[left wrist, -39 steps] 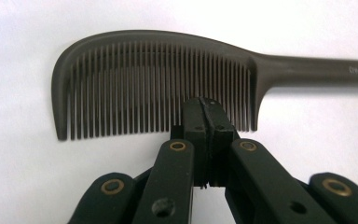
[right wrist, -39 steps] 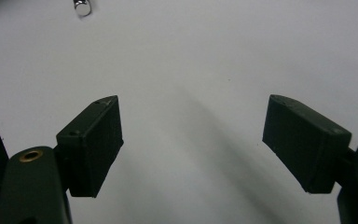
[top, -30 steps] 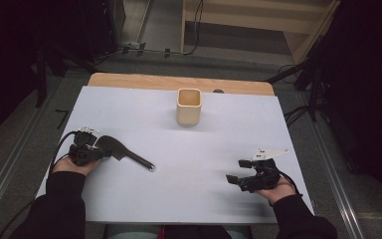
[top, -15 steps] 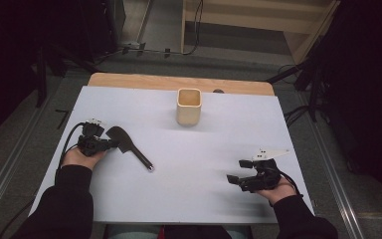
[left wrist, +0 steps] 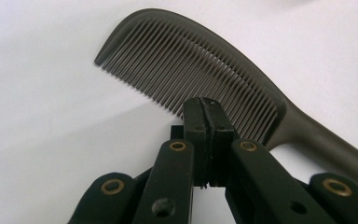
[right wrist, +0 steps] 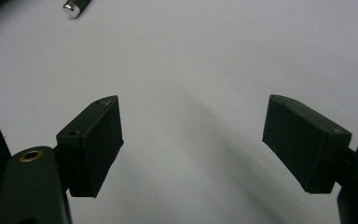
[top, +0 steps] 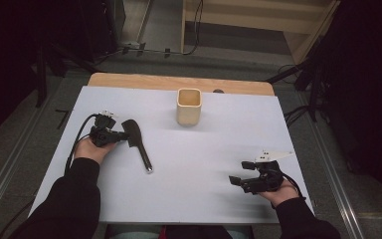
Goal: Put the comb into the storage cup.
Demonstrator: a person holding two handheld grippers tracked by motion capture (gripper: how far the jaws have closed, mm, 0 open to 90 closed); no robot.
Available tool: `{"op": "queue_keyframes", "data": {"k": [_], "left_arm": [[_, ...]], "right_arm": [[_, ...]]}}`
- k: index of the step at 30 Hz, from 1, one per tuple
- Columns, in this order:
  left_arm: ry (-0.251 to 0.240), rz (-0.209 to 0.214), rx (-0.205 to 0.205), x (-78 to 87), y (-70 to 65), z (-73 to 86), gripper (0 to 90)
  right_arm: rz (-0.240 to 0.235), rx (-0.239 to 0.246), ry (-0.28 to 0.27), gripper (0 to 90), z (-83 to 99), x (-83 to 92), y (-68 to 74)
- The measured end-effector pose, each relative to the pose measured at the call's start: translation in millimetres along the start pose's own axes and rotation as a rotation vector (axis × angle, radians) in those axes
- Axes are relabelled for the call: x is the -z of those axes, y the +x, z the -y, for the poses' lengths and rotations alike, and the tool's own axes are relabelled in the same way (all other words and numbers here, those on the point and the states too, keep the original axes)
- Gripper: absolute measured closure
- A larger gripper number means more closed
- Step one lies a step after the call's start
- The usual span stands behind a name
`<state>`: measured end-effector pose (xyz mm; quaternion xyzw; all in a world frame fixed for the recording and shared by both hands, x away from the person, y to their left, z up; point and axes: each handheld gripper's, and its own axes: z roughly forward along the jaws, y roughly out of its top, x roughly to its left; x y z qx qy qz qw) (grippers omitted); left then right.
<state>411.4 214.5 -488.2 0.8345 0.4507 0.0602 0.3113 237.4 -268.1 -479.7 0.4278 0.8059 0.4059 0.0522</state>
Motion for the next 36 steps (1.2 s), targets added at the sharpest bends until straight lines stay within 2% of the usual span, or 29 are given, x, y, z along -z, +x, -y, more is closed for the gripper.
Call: {"op": "queue_keyframes", "data": {"k": [5, 10, 17, 21, 22, 23, 25, 28, 31, 33, 34, 36], "left_arm": [[0.008, 0.019, -0.032, -9.4, -5.7, -10.5, 90.0], [0.009, 0.044, -0.069, -21.1, -17.4, -20.8, 90.0], [0.015, 0.063, -0.102, -29.4, -28.7, -27.7, 90.0], [0.008, 0.063, -0.091, -29.5, -27.2, -28.4, 89.8], [0.005, 0.065, -0.084, -28.6, -25.2, -28.6, 88.3], [-0.008, 0.066, -0.069, -27.4, -23.6, -28.7, 82.8], [-0.025, 0.090, -0.046, -21.8, -20.4, -29.9, 82.5], [-0.048, 0.099, -0.041, -14.1, -21.0, -31.1, 73.7], [-0.059, 0.111, -0.035, -6.4, -21.5, -32.0, 68.9], [-0.068, 0.124, -0.024, 0.0, -22.4, -32.7, 63.0], [-0.074, 0.128, -0.022, 2.1, -23.1, -33.0, 56.5], [-0.088, 0.140, -0.029, 8.1, -25.0, -33.3, 54.2]], "right_arm": [[0.007, -0.008, 0.000, 18.0, 3.0, 2.7, -0.4], [0.013, -0.015, 0.001, 18.0, 6.0, 4.8, -0.5], [0.022, -0.026, 0.003, 18.0, 10.0, 8.3, -0.3], [0.029, -0.028, 0.001, 18.0, 12.5, 10.6, -0.5], [0.029, -0.032, 0.002, 18.0, 12.9, 11.3, -0.3], [0.029, -0.035, -0.001, 18.0, 13.6, 12.0, -0.5], [0.031, -0.036, -0.002, 18.0, 13.7, 12.2, -0.7], [0.029, -0.039, -0.004, 18.0, 13.6, 12.3, -0.8], [0.028, -0.038, 0.000, 18.0, 13.3, 11.8, -0.7], [0.029, -0.035, 0.002, 18.0, 13.2, 11.8, -0.5], [0.029, -0.037, 0.000, 18.0, 13.3, 11.9, -0.6], [0.029, -0.038, -0.001, 18.0, 13.3, 12.0, -0.6]]}}
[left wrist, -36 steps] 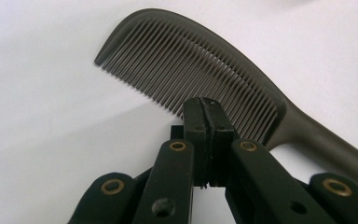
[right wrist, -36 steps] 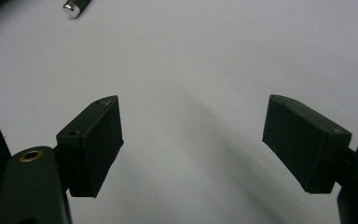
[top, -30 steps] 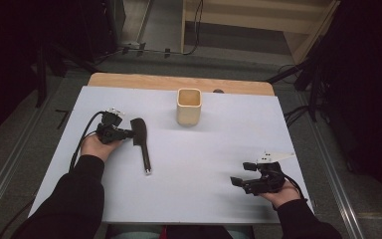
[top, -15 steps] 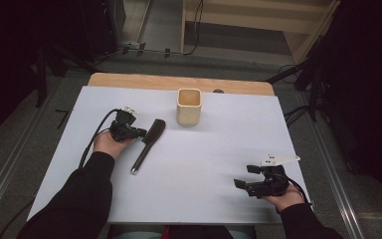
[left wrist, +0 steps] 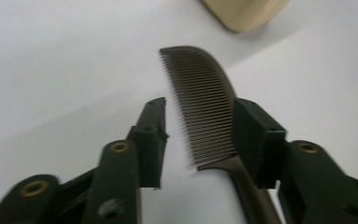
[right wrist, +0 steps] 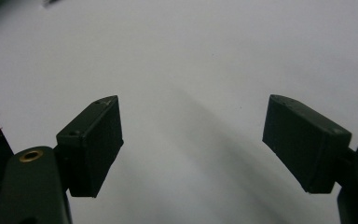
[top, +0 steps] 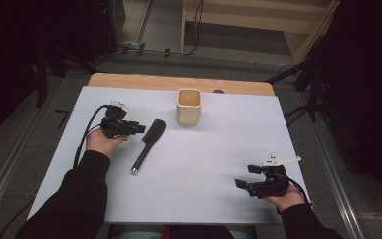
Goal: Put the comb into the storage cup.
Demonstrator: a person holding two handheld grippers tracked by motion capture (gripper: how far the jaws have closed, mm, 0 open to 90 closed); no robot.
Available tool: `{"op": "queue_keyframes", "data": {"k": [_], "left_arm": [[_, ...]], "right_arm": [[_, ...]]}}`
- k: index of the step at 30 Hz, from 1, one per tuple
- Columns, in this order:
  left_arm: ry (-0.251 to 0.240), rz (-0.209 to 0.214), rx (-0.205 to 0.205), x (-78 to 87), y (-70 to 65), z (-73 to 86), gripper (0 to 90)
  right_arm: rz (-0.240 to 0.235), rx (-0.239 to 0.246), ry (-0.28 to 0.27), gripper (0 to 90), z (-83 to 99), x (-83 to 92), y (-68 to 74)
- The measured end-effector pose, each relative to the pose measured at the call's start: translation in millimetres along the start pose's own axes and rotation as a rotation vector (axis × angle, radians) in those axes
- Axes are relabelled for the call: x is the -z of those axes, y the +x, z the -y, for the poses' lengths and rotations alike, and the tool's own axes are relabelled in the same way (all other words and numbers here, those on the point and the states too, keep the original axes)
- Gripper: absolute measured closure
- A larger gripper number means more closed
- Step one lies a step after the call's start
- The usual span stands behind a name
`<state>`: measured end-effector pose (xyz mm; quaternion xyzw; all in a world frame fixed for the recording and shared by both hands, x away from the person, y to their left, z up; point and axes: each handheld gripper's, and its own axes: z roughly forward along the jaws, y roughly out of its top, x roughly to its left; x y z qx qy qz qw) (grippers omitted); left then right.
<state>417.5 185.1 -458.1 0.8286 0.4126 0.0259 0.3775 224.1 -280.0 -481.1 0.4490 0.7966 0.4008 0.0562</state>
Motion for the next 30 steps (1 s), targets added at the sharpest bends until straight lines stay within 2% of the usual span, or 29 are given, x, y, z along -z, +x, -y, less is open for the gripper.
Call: {"op": "queue_keyframes", "data": {"k": [4, 7, 11, 16, 25, 30], "left_arm": [[-0.014, 0.017, -0.027, 9.4, -7.6, -0.9, 46.5], [-0.010, 0.042, -0.024, 14.8, -12.1, -0.6, 41.5], [-0.010, 0.053, -0.032, 21.9, -19.2, 2.0, 40.7], [-0.037, 0.081, -0.026, 30.8, -25.0, 6.5, 38.6], [-0.073, 0.145, -0.028, 42.2, -35.5, 18.7, 34.3], [-0.064, 0.155, -0.041, 47.9, -41.5, 27.4, 33.1]], "right_arm": [[0.002, 0.004, -0.001, 18.0, -0.2, -0.2, -0.7], [0.001, 0.005, -0.003, 18.0, -1.1, -1.2, -0.3], [0.001, 0.009, -0.002, 18.0, -2.3, -2.1, -0.4], [0.000, 0.010, -0.004, 17.9, -3.4, -3.1, -0.5], [0.002, 0.014, -0.008, 17.9, -5.6, -4.9, -1.1], [0.000, 0.018, -0.007, 18.0, -6.9, -6.0, -1.3]]}}
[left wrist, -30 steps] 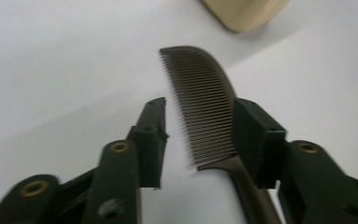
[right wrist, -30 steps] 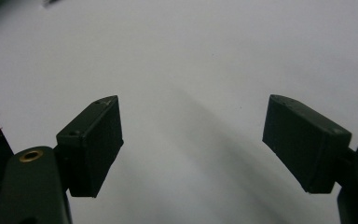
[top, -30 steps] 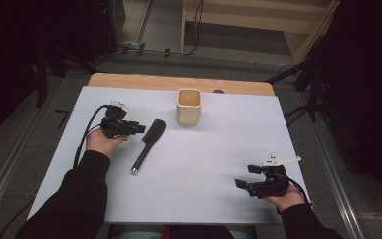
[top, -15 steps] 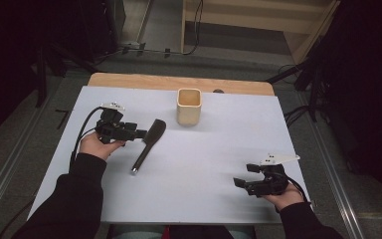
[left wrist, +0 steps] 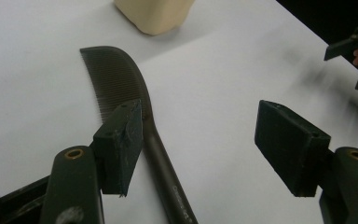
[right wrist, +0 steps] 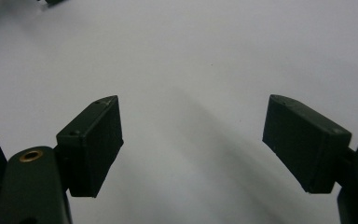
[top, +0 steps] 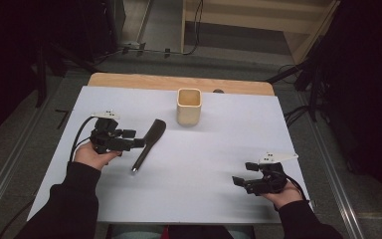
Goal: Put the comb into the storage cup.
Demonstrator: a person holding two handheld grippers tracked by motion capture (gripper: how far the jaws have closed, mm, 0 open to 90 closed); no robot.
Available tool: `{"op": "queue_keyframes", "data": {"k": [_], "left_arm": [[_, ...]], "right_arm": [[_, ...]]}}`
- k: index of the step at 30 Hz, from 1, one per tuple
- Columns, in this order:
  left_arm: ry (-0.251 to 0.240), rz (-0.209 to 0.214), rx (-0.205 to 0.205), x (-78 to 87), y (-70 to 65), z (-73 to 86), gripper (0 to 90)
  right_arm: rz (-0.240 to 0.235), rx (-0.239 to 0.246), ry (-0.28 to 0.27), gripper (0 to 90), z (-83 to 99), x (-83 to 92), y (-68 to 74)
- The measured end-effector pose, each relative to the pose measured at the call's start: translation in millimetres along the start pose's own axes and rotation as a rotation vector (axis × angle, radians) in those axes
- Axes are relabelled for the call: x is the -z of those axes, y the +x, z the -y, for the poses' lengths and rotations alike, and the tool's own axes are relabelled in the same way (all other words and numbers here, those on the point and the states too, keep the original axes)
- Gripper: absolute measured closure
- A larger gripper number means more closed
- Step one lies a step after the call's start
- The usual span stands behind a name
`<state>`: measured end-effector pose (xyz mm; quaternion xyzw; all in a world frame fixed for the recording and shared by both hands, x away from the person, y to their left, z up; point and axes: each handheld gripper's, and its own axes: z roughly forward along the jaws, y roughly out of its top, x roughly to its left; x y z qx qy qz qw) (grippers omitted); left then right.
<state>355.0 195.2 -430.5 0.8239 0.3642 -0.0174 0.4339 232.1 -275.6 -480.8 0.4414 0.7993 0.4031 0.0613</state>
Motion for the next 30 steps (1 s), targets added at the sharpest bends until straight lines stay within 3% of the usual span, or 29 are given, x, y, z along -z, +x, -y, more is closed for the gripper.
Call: {"op": "queue_keyframes", "data": {"k": [30], "left_arm": [[0.046, 0.012, -0.008, 13.8, -27.3, 40.2, 33.1]], "right_arm": [[-0.006, 0.018, 0.005, 17.9, -8.1, -7.8, -1.3]]}}
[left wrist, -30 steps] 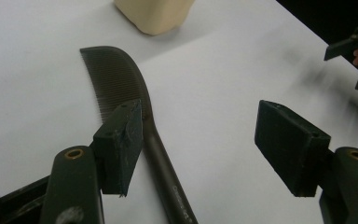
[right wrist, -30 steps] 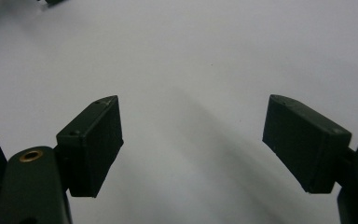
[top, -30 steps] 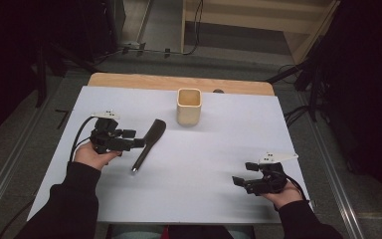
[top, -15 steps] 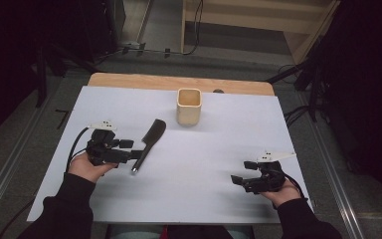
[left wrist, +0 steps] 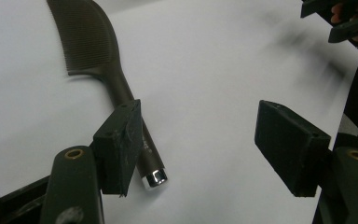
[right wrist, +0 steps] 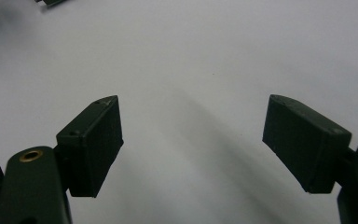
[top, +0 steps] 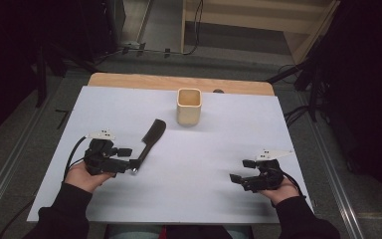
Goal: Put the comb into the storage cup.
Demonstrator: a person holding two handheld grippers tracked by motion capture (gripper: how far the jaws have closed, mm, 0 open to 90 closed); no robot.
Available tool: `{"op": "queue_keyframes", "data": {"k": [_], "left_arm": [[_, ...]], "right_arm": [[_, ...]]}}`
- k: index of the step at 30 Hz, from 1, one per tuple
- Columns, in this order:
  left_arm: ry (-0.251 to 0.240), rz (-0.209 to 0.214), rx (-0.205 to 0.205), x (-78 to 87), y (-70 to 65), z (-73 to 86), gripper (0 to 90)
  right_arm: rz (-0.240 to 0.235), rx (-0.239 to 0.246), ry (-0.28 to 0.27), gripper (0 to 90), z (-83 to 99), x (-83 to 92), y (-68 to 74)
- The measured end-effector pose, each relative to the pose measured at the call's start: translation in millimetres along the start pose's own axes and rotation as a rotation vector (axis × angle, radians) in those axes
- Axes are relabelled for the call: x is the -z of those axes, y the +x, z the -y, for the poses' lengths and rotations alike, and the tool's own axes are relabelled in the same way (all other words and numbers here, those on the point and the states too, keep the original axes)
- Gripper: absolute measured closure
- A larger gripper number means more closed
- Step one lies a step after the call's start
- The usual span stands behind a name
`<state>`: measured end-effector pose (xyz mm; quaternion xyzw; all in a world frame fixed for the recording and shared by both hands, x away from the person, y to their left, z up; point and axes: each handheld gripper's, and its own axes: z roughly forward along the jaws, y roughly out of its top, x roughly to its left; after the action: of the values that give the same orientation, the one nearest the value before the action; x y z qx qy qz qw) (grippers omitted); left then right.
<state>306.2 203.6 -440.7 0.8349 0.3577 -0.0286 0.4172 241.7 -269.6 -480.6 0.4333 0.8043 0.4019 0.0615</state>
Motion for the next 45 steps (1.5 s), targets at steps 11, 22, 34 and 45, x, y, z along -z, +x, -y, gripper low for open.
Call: {"op": "queue_keyframes", "data": {"k": [11, 22, 34, 45], "left_arm": [[0.025, 0.003, 0.010, 3.3, -4.4, 15.6, 33.1], [0.033, -0.003, 0.019, 4.3, -2.4, 19.8, 33.1], [0.044, 0.002, 0.016, 5.7, -3.0, 16.8, 31.4], [0.050, -0.031, -0.028, 1.6, -7.0, 10.3, 13.8]], "right_arm": [[0.002, -0.002, -0.005, 17.9, 0.4, 2.1, 1.2], [-0.001, 0.002, 0.008, 17.9, 0.5, 0.0, 1.4], [-0.004, 0.001, 0.010, 17.9, 0.6, -0.2, 1.2], [-0.003, -0.002, 0.012, 17.9, 1.4, -0.3, 0.8]]}}
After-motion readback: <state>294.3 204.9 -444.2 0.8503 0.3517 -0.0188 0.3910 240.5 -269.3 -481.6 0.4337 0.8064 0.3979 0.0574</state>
